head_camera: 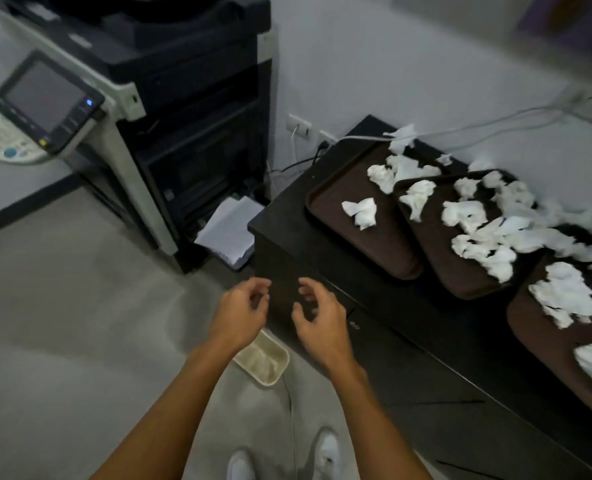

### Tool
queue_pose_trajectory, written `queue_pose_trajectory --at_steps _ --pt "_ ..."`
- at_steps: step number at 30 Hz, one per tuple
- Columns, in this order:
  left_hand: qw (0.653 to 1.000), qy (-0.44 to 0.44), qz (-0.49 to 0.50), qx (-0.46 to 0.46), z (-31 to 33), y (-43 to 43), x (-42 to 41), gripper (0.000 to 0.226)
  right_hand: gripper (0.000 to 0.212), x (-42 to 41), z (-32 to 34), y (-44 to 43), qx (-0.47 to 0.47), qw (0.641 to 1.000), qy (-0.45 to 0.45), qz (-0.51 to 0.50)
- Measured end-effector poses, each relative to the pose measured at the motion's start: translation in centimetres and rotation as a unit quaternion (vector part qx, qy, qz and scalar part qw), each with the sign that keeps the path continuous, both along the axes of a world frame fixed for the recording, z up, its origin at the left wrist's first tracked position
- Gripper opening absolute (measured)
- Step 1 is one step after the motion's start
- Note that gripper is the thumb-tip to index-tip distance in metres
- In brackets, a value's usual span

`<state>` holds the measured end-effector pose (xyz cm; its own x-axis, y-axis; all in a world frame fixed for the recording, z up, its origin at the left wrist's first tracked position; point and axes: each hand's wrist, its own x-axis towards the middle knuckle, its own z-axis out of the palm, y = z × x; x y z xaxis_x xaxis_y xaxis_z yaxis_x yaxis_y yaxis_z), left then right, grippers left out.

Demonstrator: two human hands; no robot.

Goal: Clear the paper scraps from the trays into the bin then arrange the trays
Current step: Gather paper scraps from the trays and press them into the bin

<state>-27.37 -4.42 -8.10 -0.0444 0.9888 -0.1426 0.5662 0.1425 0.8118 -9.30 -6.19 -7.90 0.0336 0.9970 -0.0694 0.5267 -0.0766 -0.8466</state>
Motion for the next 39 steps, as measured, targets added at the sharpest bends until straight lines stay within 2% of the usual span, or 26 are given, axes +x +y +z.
queue_pose_trajectory --at_steps 4,9,17,23,27,31,36,39 --pt "0.997 -0.013 -0.032 0.066 5.1 1.7 2.3 0.028 0.047 3.1 5.8 0.1 0.067 0.997 0.015 -0.035" --pt "0.991 -0.021 -0.095 0.093 10.3 3.8 7.0 0.029 0.048 8.2 11.5 0.8 0.124 0.989 0.002 -0.08" --pt "0.981 -0.029 -0.14 0.132 14.6 7.3 14.7 0.028 0.045 15.7 15.5 2.0 0.161 0.977 -0.021 -0.138" --pt "0.989 -0.011 -0.09 0.114 13.5 11.3 17.2 0.029 0.045 19.1 15.0 4.8 0.137 0.982 -0.037 -0.128" --pt "0.994 0.035 -0.067 0.079 11.0 14.9 18.0 0.033 0.044 20.7 13.8 7.1 0.123 0.985 -0.034 -0.117" --pt "0.989 0.106 -0.087 0.054 8.1 18.5 19.0 0.043 0.043 22.3 12.0 9.1 0.109 0.988 -0.035 -0.1" --pt "0.97 0.195 -0.143 0.004 5.2 22.2 20.8 0.072 0.042 24.3 10.1 10.9 0.088 0.992 -0.042 -0.082" --pt "0.963 0.222 -0.15 -0.009 3.9 22.9 21.5 0.065 0.042 25.4 9.2 11.7 0.075 0.994 -0.034 -0.074"
